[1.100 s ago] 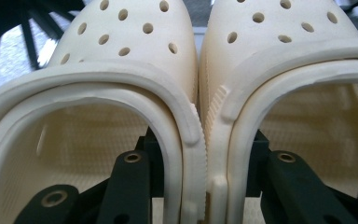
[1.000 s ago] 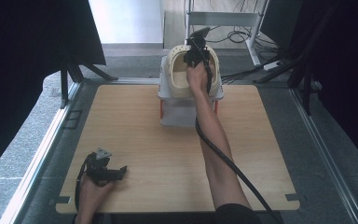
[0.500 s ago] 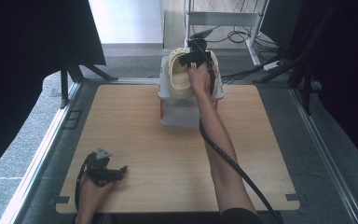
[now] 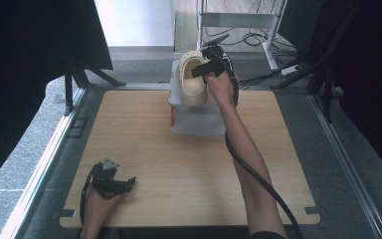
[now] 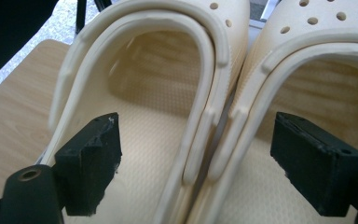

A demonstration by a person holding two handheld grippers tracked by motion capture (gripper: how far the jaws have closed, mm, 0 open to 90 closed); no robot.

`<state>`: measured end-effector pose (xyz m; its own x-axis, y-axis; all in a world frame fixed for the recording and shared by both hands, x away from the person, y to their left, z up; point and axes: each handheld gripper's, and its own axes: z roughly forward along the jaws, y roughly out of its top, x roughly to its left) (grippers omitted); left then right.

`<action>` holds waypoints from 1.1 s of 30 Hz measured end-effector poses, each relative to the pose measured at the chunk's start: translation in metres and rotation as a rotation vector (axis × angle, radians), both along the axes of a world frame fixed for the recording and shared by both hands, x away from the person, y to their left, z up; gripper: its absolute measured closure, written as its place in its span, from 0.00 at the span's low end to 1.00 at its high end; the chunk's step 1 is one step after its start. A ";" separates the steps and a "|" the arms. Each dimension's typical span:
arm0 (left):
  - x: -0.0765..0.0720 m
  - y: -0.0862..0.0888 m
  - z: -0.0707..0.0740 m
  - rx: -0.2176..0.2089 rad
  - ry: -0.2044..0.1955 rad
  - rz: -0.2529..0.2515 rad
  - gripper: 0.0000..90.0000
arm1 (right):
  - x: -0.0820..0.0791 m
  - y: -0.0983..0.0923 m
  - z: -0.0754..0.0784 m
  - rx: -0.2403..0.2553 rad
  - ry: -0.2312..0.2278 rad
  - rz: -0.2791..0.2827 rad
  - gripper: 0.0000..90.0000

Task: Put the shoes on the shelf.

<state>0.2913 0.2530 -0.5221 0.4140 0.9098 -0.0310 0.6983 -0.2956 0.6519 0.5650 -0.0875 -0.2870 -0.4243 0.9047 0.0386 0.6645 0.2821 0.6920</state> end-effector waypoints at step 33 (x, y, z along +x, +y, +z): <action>0.000 0.000 0.000 -0.001 0.002 0.001 0.00 | -0.084 -0.017 0.004 -0.003 -0.031 0.359 0.03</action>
